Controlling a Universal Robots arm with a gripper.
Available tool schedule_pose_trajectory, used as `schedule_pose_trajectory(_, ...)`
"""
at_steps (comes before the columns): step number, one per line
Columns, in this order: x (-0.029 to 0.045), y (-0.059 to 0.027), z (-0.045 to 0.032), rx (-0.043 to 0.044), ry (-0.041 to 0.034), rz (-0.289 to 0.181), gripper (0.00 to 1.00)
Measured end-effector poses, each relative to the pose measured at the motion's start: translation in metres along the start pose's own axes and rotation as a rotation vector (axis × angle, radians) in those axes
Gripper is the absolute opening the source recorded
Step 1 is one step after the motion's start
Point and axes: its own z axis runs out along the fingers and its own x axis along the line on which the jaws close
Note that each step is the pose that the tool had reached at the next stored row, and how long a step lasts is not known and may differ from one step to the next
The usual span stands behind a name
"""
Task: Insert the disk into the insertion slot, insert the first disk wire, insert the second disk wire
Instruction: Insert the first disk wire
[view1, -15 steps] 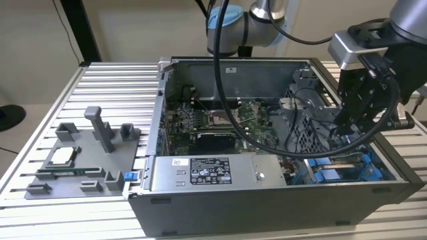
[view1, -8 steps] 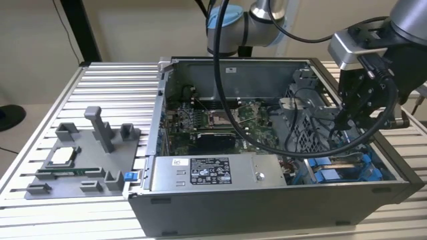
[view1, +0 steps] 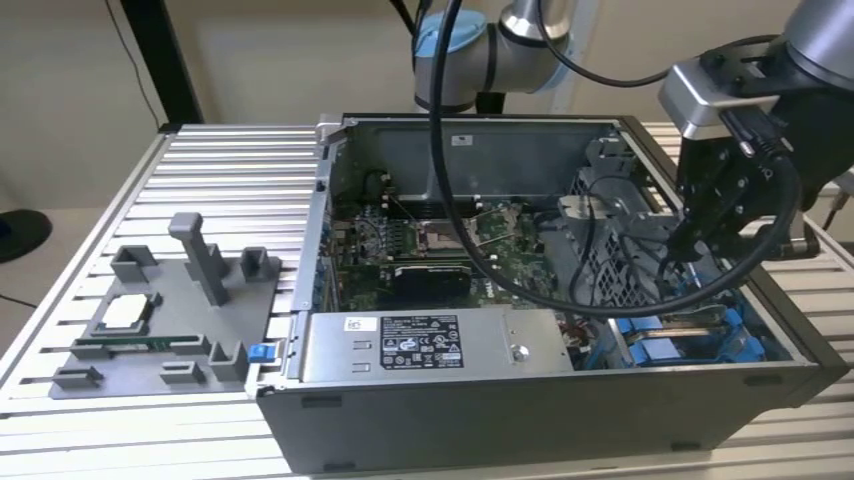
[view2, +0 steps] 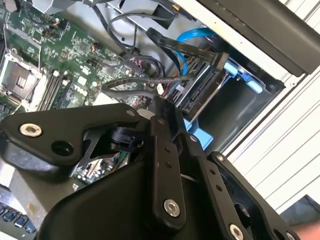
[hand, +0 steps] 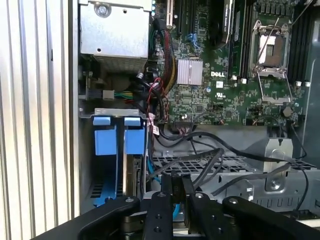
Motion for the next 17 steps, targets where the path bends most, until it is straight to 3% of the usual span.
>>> schedule_pose_trajectory(2, 0.0012, -0.0023, 0.0006, -0.0116, 0.0013, 0.002, 0.00)
schedule_pose_trajectory(5, 0.0037, -0.0064, 0.0020, -0.0196, 0.0016, 0.003, 0.00)
schedule_pose_trajectory(17, 0.0082, -0.0181, 0.0077, -0.0240, 0.0016, 0.004, 0.00)
